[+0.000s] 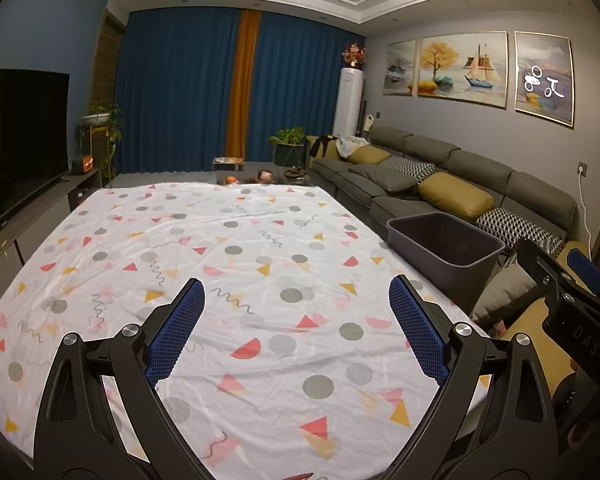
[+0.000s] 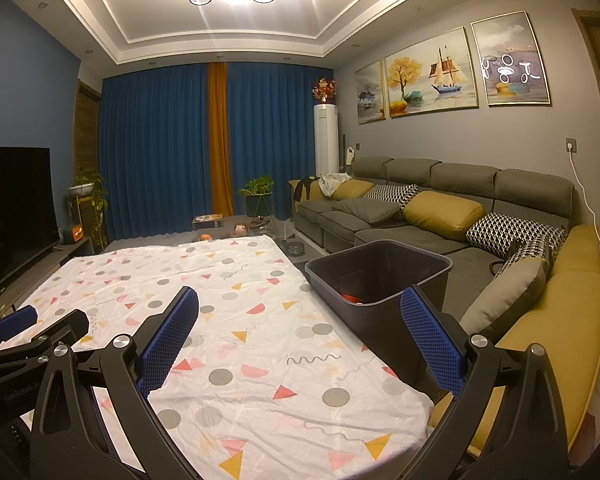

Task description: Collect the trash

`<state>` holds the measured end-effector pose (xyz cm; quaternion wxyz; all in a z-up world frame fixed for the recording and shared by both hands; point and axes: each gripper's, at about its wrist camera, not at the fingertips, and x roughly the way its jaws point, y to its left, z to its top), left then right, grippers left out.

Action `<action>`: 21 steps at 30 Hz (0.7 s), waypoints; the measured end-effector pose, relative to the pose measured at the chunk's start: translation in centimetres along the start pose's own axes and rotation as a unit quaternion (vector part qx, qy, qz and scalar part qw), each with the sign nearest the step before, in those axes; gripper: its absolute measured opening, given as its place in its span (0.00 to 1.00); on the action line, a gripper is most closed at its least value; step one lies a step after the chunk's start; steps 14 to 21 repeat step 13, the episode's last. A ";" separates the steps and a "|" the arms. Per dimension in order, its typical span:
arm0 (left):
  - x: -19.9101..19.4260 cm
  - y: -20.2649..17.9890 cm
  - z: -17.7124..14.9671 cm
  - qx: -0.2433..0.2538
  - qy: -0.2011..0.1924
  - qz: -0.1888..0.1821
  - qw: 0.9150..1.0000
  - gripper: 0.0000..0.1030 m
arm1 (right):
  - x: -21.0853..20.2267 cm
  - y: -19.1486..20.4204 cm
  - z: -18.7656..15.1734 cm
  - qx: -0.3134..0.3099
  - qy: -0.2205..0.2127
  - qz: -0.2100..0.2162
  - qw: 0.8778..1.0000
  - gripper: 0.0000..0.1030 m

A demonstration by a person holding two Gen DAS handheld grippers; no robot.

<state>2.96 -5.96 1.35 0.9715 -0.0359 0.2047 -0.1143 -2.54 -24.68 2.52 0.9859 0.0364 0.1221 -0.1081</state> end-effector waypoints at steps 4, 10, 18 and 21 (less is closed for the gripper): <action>-0.1 0.0 0.0 0.003 -0.003 -0.001 1.000 0.91 | 0.0 0.0 0.0 0.001 0.000 0.000 1.000 0.95; -0.2 0.1 0.0 -0.002 -0.009 0.001 1.000 0.94 | 0.0 -0.1 -0.1 0.002 0.000 0.000 1.000 0.95; 0.0 0.5 0.1 -0.009 -0.003 0.001 1.000 0.94 | 0.0 -0.2 -0.1 0.004 -0.001 0.000 1.000 0.95; 0.0 0.5 0.1 -0.009 -0.003 0.001 1.000 0.94 | 0.0 -0.2 -0.1 0.004 -0.001 0.000 1.000 0.95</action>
